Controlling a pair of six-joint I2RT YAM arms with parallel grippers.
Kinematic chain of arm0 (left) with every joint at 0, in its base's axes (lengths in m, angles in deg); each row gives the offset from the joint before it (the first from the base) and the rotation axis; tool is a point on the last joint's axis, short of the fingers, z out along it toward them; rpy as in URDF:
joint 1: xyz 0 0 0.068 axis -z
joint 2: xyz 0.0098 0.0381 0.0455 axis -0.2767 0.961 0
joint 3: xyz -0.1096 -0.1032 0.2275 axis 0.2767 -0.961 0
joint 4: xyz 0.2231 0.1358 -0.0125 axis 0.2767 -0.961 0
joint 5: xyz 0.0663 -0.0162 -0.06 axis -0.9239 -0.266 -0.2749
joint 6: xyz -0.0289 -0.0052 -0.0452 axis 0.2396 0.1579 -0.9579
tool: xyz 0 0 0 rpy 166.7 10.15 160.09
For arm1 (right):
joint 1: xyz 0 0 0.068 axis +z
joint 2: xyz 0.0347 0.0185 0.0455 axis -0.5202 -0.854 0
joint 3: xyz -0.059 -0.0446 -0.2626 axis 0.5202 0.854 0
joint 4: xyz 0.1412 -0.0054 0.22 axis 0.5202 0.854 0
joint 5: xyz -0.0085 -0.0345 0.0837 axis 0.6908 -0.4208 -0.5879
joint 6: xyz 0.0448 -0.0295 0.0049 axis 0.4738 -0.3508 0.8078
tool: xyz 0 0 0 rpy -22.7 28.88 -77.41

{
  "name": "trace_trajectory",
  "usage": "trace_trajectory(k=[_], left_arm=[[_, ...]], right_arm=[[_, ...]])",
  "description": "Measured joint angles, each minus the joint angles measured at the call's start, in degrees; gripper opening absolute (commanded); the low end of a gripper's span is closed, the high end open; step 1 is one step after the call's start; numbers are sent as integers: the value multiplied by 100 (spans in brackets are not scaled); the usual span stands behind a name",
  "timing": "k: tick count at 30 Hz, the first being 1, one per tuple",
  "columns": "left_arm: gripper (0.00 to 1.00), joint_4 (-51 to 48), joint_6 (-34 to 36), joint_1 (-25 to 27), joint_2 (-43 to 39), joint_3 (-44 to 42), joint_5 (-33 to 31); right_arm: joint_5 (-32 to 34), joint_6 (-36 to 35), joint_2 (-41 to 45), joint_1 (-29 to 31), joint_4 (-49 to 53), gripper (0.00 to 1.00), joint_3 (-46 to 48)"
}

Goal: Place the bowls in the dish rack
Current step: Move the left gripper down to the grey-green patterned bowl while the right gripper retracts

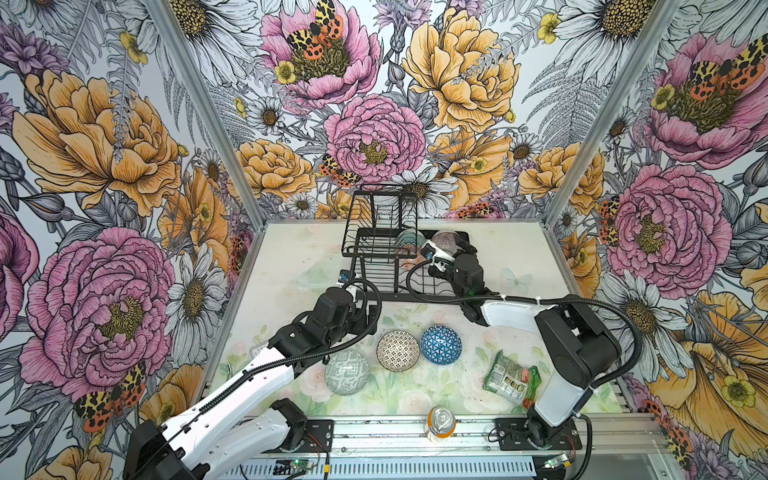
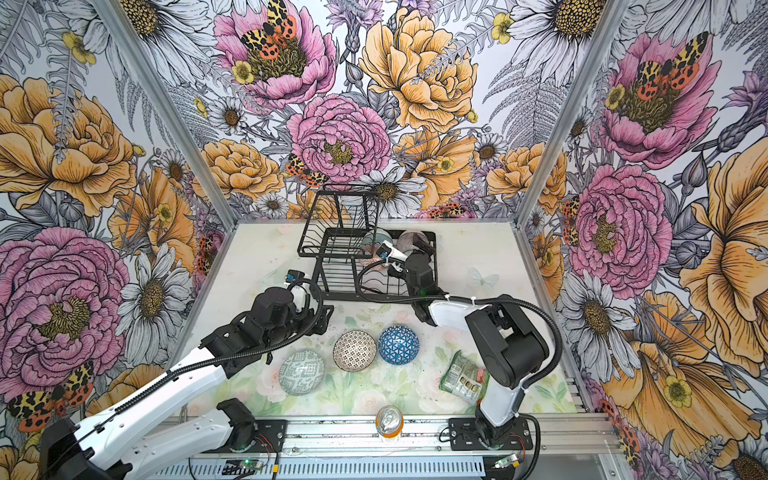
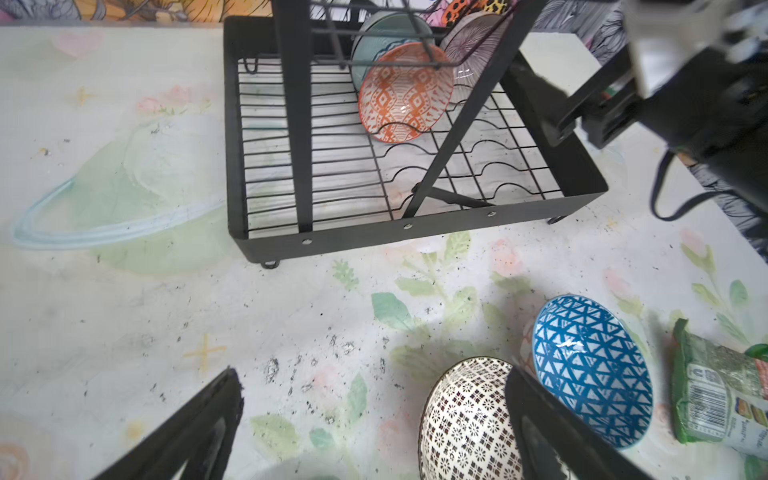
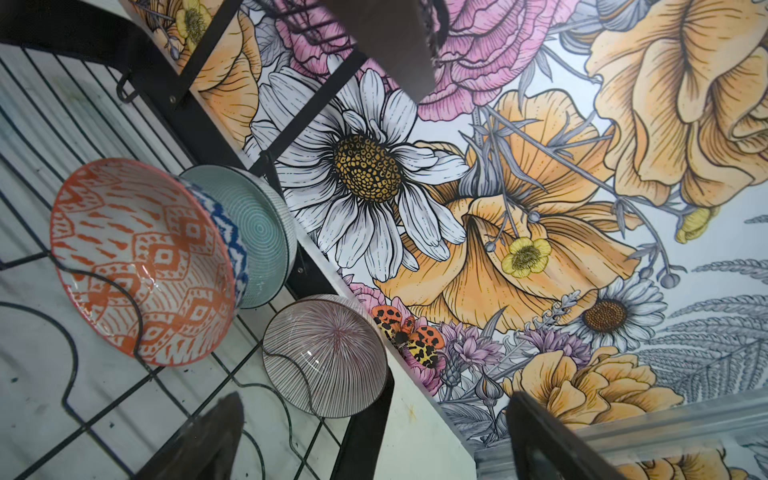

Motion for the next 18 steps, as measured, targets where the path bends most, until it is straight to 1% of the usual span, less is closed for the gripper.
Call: trace_trajectory(k=[3, 5, 8, 12, 14, 18], left_arm=[[99, -326, -420, 0, -114, -157, -173], [99, -553, -684, 0, -177, -258, -278], [99, -852, -1075, 2, -319, -446, -376], [99, -1108, -1593, 70, -538, -745, -398], [99, -1261, -1882, 278, -579, -855, -463], [99, -1510, -2354, 739, -551, -927, -590]], right_arm=[[37, 765, 490, 2, 920, 99, -103], [7, 1377, 684, 2, 1659, 99, -374], [-164, 2173, 898, 0, 2564, 99, -684], [-439, 3014, 1106, -17, 3526, 99, -874], [-634, 3405, 1150, -76, 3950, 100, -960], [-1051, 3967, 1172, -236, 4483, 99, -1019]])
